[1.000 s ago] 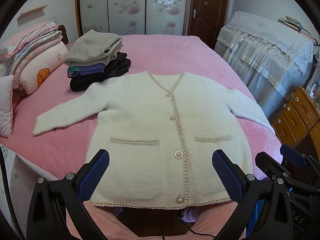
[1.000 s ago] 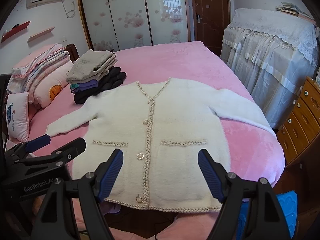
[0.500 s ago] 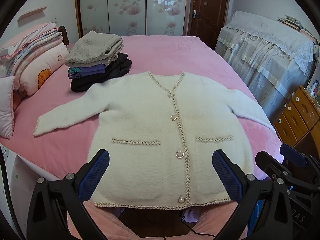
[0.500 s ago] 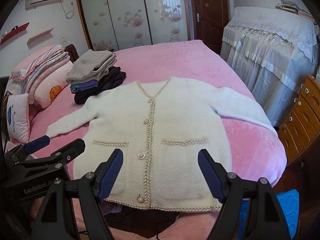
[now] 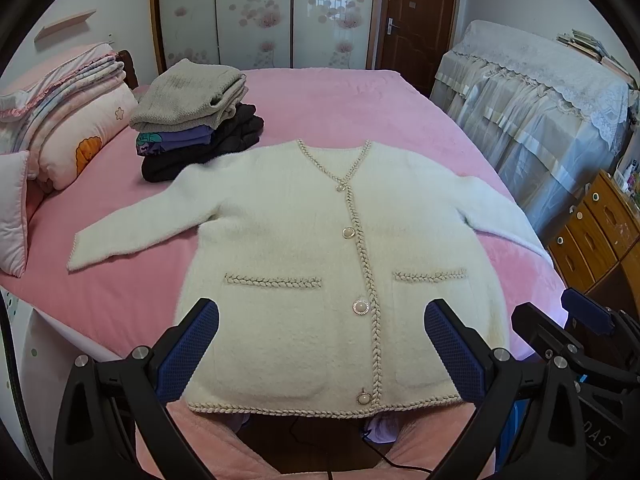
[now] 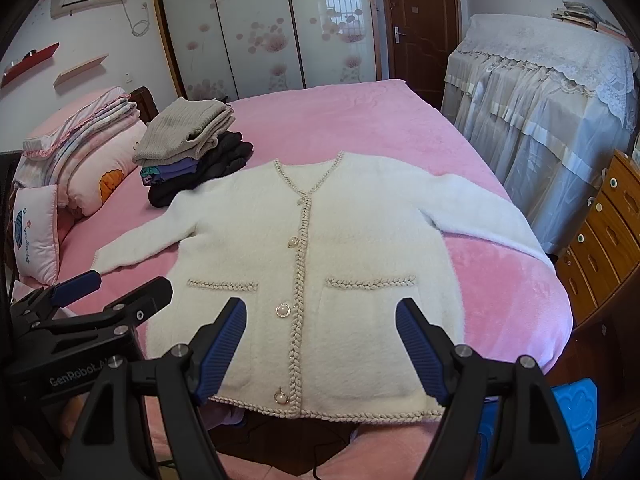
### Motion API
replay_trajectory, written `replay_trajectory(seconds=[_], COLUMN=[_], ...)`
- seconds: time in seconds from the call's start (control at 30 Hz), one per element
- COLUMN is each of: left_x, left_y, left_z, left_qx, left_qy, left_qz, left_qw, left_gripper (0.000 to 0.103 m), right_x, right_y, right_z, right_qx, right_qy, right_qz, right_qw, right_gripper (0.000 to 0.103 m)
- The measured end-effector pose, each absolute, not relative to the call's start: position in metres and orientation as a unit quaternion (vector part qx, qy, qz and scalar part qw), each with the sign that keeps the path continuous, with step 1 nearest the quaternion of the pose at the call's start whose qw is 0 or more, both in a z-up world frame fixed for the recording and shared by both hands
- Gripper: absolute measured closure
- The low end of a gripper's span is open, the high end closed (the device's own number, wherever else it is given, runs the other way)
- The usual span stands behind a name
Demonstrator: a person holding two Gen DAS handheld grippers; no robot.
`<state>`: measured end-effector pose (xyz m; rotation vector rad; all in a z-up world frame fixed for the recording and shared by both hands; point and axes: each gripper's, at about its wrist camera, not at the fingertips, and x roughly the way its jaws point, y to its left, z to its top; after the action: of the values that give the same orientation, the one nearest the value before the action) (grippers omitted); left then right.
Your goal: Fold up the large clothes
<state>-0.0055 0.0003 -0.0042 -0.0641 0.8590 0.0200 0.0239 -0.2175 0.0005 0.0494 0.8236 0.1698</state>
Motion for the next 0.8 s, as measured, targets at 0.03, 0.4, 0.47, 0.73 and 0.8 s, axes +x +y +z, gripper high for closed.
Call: replay_trajectory(seconds=[0.03,0.4,0.47,0.73,0.8], left_x=[-0.0057,0.0011,0.0014,0.0009,0.0018], left_y=[0.0000,-0.0006,-0.0013,-0.0015,-0.0027], left_z=[-0.0043,-0.0043,-0.0043,-0.0050,-0.0049], left_qx=[-0.031,-0.025,-0.024,-0.022,-0.021], left_qy=[0.417,0.420,0.420,0.421,0.422], left_qz=[0.009,0.005,0.004,0.006,0.006], left_qw=[0.909,0.907,0.907,0.907,0.906], left_gripper=[0.001,0.001,0.001,0.001,0.001], right_x=[0.0238,0.0233,0.0235,0.0236,0.0232], right_y=[-0.2173,-0.2163,-0.2161,-0.2160,-0.2158], right_z=[0.0009,-0.0014,-0.0006,-0.0002,-0.0005], right_qx=[0.024,0.023,0.022,0.023,0.024], right_qy=[0.399,0.399,0.399,0.400,0.400], right_qz=[0.083,0.080,0.080,0.080,0.080], right_qw=[0.913,0.913,0.913,0.913,0.913], right_gripper=[0.025,0.025,0.025,0.025,0.025])
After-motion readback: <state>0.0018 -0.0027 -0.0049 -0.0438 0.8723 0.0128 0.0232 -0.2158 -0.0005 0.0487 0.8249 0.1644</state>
